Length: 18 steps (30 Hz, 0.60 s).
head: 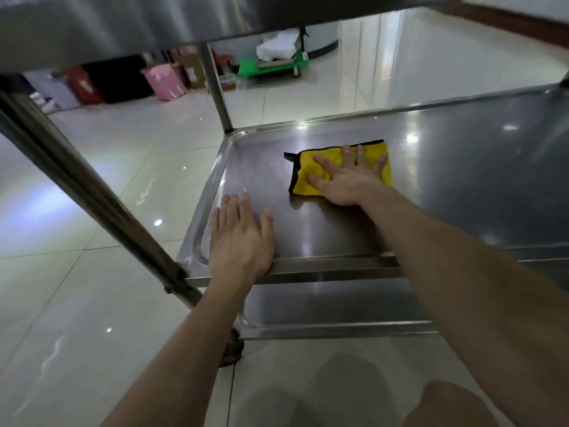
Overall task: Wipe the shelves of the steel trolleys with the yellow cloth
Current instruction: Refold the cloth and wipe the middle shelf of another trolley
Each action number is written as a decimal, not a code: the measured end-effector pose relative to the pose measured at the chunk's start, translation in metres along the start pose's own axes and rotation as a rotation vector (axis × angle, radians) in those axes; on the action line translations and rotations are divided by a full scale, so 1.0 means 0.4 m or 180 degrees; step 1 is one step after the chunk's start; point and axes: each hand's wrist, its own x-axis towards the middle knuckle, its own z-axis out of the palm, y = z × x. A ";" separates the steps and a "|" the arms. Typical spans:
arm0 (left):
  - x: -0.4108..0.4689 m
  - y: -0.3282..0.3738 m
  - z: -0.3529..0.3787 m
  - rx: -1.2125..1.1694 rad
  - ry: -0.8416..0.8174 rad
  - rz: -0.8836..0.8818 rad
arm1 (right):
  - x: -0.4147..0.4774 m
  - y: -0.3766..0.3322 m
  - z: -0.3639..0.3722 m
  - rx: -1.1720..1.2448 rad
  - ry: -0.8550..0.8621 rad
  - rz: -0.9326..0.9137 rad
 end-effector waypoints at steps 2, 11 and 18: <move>-0.004 0.004 -0.002 -0.0100 0.0085 -0.0003 | 0.034 -0.057 0.001 -0.0105 -0.0037 -0.0150; -0.022 0.024 -0.017 -0.0470 0.0633 0.0135 | -0.063 -0.129 0.035 -0.0111 -0.0014 -0.0441; -0.017 0.015 -0.024 -0.0492 0.0615 0.0166 | -0.300 -0.084 0.090 0.0090 0.0093 -0.0635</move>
